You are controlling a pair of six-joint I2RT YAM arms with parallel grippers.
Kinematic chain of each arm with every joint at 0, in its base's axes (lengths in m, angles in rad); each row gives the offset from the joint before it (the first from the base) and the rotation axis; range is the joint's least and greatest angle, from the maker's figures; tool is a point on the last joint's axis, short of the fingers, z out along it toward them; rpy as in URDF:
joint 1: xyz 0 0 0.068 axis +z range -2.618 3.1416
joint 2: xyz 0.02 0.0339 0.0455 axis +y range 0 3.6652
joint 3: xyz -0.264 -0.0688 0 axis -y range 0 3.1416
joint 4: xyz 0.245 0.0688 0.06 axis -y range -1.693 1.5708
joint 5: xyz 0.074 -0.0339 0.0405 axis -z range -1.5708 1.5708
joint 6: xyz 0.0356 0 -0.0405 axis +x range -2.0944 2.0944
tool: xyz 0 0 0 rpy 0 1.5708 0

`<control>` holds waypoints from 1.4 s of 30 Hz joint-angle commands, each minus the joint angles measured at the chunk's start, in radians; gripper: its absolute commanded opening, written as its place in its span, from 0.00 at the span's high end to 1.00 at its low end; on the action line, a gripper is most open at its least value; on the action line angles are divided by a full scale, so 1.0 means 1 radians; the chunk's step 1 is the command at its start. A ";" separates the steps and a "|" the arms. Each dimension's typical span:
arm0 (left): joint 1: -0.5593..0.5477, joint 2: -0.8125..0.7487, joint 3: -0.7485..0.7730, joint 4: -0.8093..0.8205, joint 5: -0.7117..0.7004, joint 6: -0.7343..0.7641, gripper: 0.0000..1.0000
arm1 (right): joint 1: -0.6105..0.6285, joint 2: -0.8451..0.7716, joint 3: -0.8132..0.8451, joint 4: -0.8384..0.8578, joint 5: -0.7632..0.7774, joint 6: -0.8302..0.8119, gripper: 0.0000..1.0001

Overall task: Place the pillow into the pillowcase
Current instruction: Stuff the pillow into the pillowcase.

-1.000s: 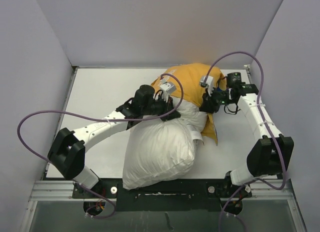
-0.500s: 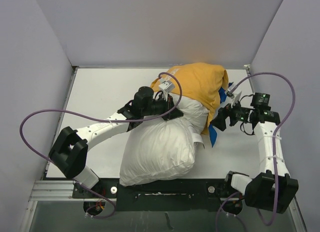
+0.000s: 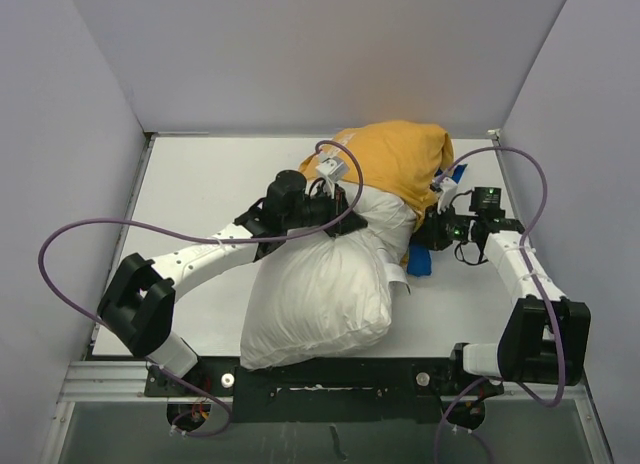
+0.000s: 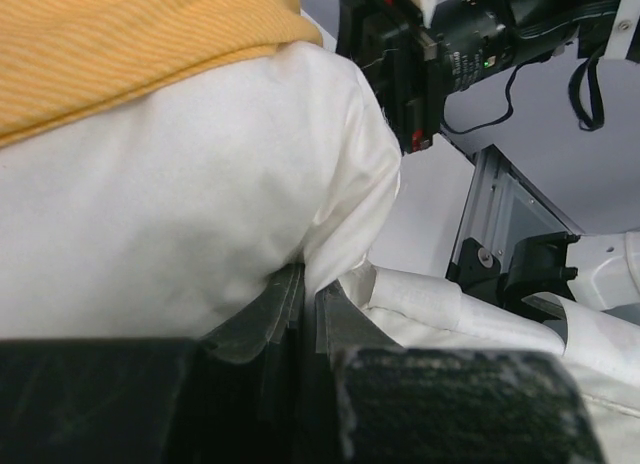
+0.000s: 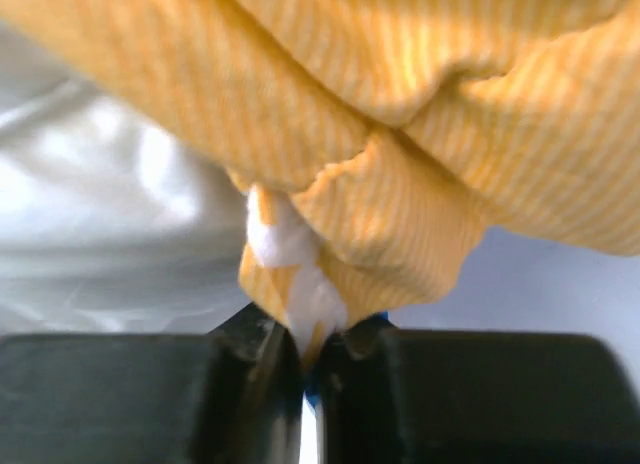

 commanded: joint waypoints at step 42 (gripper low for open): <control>-0.202 -0.115 0.300 -0.770 -0.484 0.969 0.02 | -0.063 0.103 0.539 -0.803 -0.571 -0.707 1.00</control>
